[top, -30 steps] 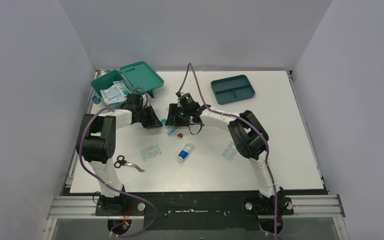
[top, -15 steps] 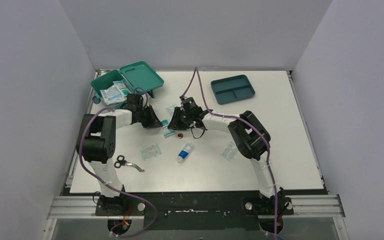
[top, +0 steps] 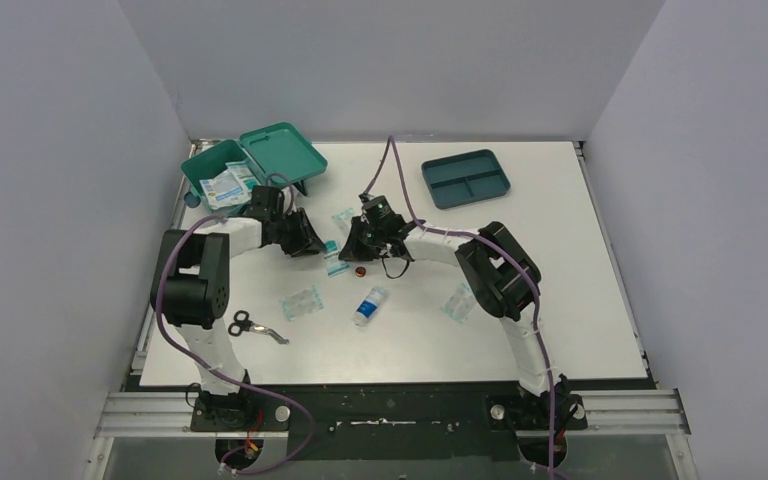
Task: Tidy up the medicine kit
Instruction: Pick up the medical item at the center of the board.
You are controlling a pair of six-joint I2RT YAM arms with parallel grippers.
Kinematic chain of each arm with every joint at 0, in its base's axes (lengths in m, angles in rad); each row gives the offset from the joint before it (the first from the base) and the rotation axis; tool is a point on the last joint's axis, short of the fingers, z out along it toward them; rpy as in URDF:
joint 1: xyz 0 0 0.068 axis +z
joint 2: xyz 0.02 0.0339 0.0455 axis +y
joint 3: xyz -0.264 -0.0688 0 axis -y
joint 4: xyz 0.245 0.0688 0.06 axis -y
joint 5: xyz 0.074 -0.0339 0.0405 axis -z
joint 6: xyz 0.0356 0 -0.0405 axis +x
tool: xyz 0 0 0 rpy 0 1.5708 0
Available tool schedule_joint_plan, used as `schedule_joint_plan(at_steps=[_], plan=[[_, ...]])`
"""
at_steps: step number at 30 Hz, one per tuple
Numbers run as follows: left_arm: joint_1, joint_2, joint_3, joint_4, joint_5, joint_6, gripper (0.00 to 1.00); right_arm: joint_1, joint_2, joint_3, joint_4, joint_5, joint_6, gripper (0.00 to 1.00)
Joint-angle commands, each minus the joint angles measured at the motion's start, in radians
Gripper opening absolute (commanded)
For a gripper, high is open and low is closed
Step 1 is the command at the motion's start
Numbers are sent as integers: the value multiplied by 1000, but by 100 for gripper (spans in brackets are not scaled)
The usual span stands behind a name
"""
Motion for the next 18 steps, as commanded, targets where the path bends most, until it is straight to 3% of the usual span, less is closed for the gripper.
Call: schedule_joint_plan(at_steps=[1,9,18], plan=[[54,-70,45,-92,-37,36,31,-12,-47,-1,57,-13,-19,0],[96,-234,23,-106,86,61,56,-40,-134,-75,191,-75,58,0],[102,-349,-49,-47,213,21,61,-63,-242,-154,258,-111,120,0]])
